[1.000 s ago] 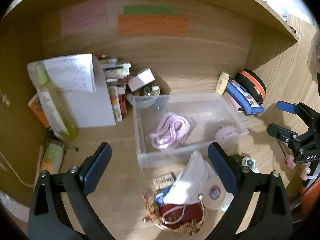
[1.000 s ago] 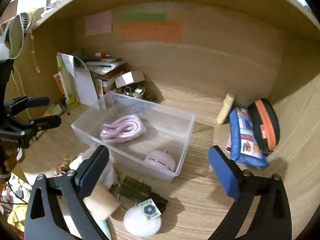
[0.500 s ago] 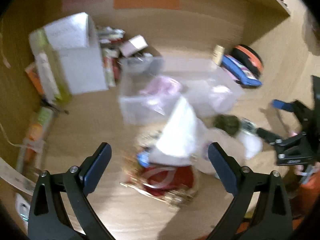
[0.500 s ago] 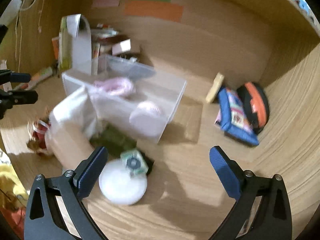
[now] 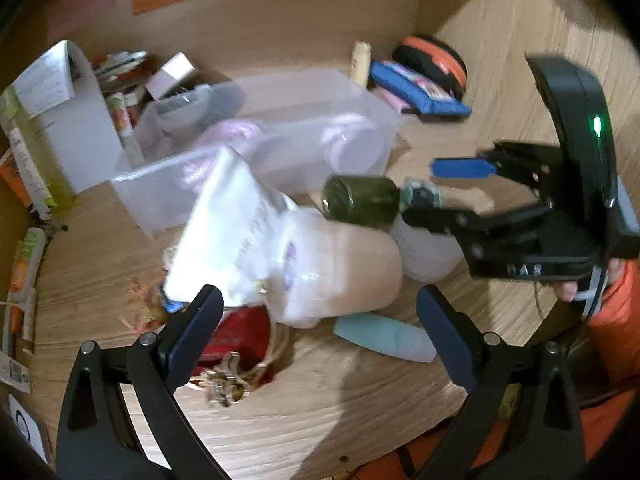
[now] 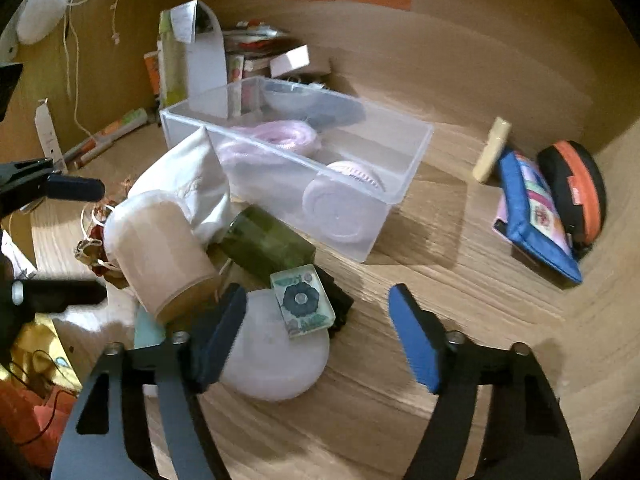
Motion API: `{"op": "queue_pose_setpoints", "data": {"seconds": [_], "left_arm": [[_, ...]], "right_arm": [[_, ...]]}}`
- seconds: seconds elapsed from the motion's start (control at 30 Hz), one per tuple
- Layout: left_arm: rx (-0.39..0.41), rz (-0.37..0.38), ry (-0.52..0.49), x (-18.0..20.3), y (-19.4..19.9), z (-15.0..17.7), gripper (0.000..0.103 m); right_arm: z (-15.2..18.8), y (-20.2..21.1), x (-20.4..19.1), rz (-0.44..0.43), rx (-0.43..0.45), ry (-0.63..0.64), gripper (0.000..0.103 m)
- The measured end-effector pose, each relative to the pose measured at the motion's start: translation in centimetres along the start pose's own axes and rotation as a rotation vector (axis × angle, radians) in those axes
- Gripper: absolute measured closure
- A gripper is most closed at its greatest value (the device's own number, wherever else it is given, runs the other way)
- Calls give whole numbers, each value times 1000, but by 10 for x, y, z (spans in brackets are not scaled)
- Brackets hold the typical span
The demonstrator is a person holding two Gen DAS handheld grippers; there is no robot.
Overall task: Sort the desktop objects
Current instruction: 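Reach the right tool to the small square charm and grasp it, then grasp the beige cup with the left tool while the right tool carries the charm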
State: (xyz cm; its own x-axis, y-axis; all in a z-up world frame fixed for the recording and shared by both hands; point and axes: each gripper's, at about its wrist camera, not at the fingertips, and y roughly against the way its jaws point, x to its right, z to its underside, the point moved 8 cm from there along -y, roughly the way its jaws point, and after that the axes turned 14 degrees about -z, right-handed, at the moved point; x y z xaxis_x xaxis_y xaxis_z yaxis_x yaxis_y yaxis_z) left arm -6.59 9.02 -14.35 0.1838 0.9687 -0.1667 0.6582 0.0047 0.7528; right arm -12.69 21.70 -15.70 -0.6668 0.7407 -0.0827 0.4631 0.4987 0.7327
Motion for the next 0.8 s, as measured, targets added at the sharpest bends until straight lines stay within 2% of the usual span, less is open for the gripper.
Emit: {"op": "queue_pose_setpoints", "data": {"seconds": [0.13,0.27,0.37,0.4,0.5,0.53,0.8], "left_arm": [[-21,-15,-18,9,-15,-2,5],[-49,6,0,16,-30,-6,5],[-21,-23,18,13,-34,-11,5],[-14,-27,24,11,-34,-12,8],[-11,3,44,9,-33,-13,27],[-6,8,48,8,-32,-14,30],[63,-47,19,11,-20,-15,37]], "right_arm": [[0,-5,0,-49,-7,-9,62],[0,-3,5,-98,-1,-65,80],[1,1,11,-107,9,-102,81],[1,3,12,-111,14,-110,81],[2,9,15,-119,32,-128,81],[1,11,16,-119,36,-130,81],[-2,19,17,-144,63,-162,81]]}}
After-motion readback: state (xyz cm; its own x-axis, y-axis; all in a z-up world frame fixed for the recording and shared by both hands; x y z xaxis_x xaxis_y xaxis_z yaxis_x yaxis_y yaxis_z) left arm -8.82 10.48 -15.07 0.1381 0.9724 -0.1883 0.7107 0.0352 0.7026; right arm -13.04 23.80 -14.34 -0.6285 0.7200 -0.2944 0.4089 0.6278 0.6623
